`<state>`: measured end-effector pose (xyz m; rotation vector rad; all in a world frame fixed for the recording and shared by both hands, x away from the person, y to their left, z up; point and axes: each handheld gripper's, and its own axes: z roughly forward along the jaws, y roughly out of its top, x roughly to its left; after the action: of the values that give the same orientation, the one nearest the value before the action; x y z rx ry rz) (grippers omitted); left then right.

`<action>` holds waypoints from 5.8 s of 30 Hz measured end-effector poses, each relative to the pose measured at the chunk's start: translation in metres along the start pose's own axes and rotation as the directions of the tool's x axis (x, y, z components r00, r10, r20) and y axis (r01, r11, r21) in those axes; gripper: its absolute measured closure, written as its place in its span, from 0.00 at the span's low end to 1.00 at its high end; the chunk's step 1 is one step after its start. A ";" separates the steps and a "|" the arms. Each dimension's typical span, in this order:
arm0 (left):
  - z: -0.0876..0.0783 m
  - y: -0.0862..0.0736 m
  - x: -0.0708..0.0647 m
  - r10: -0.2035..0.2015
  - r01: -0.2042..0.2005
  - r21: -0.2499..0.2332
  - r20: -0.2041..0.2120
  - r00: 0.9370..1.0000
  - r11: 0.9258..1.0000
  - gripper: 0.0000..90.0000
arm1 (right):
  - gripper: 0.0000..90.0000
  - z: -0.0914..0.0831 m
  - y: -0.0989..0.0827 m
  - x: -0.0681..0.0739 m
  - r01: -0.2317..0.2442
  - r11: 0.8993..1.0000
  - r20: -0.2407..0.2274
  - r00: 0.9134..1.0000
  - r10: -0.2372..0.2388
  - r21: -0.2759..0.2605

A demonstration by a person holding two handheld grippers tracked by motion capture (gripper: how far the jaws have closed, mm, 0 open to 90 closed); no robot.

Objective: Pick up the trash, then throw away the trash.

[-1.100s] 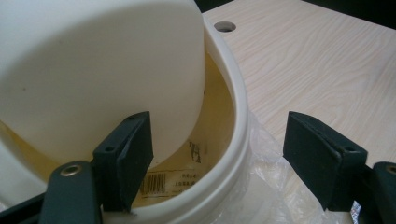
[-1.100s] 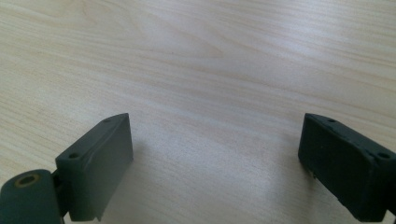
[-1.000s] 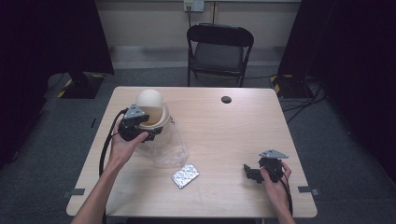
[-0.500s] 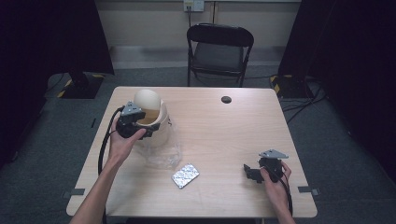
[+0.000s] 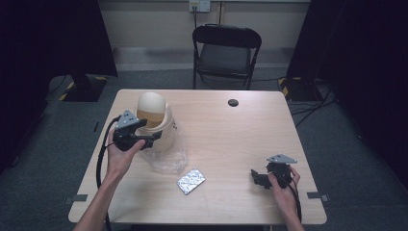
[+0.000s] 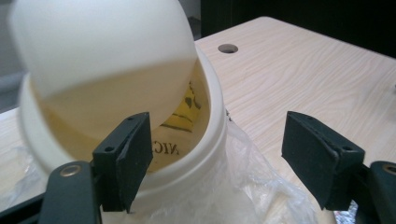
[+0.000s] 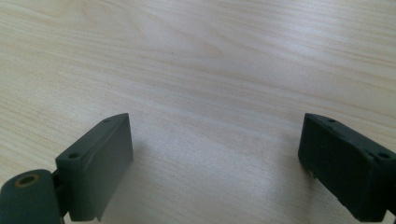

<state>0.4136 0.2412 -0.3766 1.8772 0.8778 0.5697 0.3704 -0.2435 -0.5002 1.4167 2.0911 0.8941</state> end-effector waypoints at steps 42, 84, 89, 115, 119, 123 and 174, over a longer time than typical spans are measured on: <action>0.041 -0.083 -0.112 0.028 -0.111 0.244 0.321 0.947 0.963 0.24 | 0.10 0.000 0.000 0.000 0.000 1.000 0.000 1.000 0.000 0.000; 0.065 -0.098 -0.127 0.117 -0.200 0.268 0.297 0.948 0.942 0.38 | 0.10 0.000 0.000 0.000 0.001 1.000 -0.003 1.000 -0.001 0.001; 0.066 -0.097 -0.124 0.111 -0.198 0.267 0.307 0.945 0.943 0.38 | 0.10 0.000 0.000 0.000 0.002 1.000 -0.003 1.000 -0.002 0.001; 0.036 -0.075 -0.107 0.038 -0.097 0.179 0.309 0.950 0.979 0.38 | 0.10 0.000 0.000 0.000 0.002 1.000 -0.003 1.000 -0.002 0.002; 0.027 -0.070 -0.099 0.027 -0.074 0.147 0.298 0.954 0.986 0.38 | 0.10 0.000 0.000 0.000 0.002 1.000 -0.003 1.000 -0.002 0.002; 0.024 -0.066 -0.093 0.024 -0.065 0.140 0.277 0.961 0.988 0.38 | 0.10 0.000 0.000 0.000 0.002 1.000 -0.003 1.000 -0.002 0.002; -0.046 -0.020 -0.001 0.001 -0.003 0.013 0.089 0.996 1.000 0.38 | 0.10 0.000 0.000 0.000 0.003 1.000 -0.003 1.000 -0.003 0.001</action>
<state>0.3744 0.2724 -0.3744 1.9010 0.8231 0.4783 0.3701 -0.2439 -0.5001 1.4133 2.0955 0.8941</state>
